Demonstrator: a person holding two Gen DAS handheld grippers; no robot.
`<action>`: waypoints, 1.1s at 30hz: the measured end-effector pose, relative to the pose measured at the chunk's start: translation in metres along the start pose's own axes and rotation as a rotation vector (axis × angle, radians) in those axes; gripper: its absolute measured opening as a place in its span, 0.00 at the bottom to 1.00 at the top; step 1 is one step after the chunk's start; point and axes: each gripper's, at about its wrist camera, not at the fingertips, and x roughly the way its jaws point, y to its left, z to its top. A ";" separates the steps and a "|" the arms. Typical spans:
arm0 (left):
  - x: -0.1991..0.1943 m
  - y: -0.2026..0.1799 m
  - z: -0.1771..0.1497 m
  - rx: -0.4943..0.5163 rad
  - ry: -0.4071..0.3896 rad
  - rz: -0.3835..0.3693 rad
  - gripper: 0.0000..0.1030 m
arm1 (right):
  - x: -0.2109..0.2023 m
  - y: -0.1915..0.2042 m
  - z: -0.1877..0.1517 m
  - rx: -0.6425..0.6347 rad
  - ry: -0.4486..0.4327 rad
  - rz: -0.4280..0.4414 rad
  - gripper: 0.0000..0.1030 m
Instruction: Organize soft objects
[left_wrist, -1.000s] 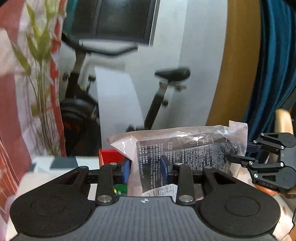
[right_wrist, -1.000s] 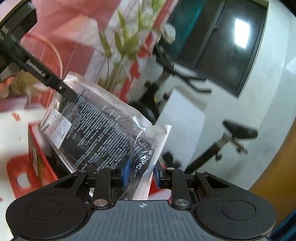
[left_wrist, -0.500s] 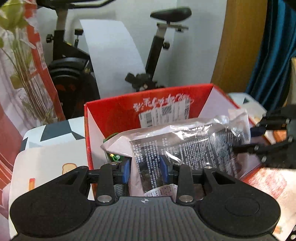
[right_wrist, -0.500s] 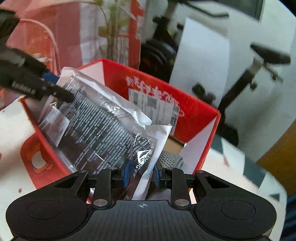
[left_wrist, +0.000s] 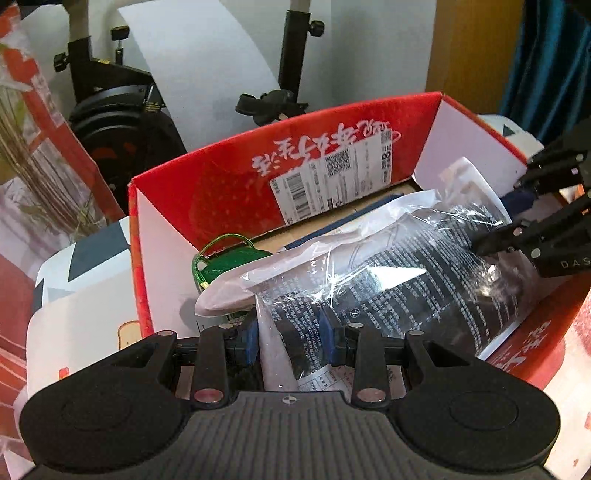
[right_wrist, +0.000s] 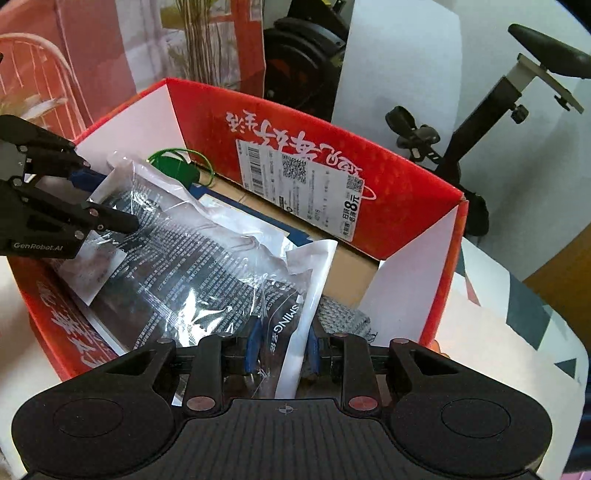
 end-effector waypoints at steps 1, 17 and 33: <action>0.000 -0.001 -0.001 0.005 0.000 0.003 0.35 | 0.001 0.001 0.000 -0.003 0.002 -0.005 0.24; -0.043 0.005 0.002 -0.082 -0.122 -0.017 0.91 | -0.028 0.009 -0.002 -0.023 -0.117 -0.153 0.77; -0.133 -0.001 -0.010 -0.309 -0.427 0.057 1.00 | -0.133 -0.001 -0.015 0.232 -0.423 -0.089 1.00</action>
